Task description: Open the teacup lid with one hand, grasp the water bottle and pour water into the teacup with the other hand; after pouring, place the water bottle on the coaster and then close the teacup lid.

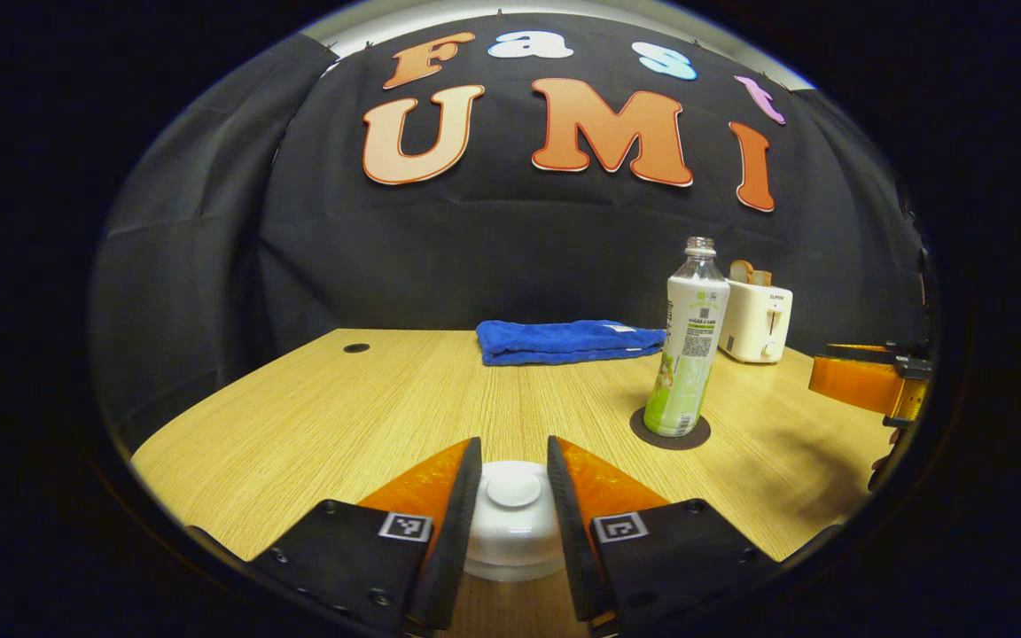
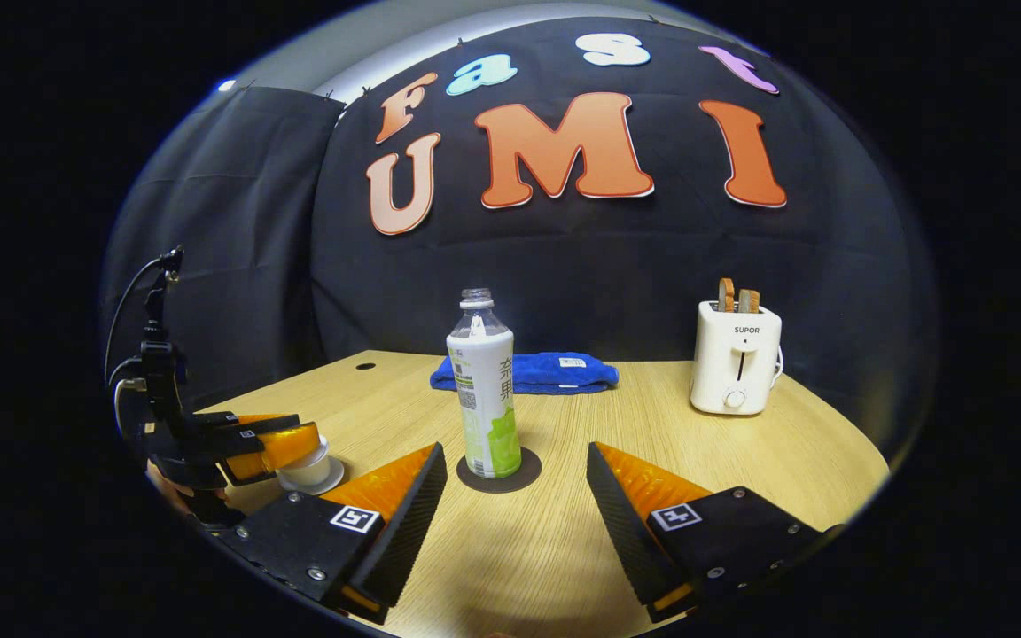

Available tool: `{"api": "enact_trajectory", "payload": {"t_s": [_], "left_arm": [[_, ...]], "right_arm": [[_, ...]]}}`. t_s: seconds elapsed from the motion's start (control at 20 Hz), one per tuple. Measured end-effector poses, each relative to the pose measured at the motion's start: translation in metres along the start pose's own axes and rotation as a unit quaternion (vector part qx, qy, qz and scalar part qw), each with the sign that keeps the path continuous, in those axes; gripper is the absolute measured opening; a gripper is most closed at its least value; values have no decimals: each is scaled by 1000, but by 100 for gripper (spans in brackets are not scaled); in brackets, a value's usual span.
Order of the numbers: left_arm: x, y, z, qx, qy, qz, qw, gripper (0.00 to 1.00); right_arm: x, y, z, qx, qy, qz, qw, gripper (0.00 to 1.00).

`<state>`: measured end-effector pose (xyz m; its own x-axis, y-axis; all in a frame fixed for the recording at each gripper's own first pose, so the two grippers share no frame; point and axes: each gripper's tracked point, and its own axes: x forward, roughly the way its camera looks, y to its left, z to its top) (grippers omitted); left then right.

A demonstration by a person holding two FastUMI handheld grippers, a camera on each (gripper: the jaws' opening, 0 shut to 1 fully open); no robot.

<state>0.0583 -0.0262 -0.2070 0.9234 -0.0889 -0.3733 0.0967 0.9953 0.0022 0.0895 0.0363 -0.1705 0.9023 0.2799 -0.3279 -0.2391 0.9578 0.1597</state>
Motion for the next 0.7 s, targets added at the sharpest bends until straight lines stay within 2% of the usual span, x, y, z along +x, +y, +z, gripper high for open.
{"api": "enact_trajectory", "payload": {"t_s": [0.25,0.35,0.5,0.6,0.7], "left_arm": [[-22,-3,32,14,-42,8,999,63],[-35,-6,49,19,-69,10,997,79],[-59,-13,70,19,-98,6,995,88],[-75,-14,82,19,-117,7,993,93],[-89,-18,96,5,-135,4,991,94]], "right_arm": [[-5,-4,8,-5,-21,-8,1000,95],[-7,-6,11,-4,-29,-15,999,95],[-12,-9,17,0,-44,-30,999,96],[-16,-11,23,-5,-55,-36,998,96],[-19,-13,24,-12,-58,-38,998,96]]}}
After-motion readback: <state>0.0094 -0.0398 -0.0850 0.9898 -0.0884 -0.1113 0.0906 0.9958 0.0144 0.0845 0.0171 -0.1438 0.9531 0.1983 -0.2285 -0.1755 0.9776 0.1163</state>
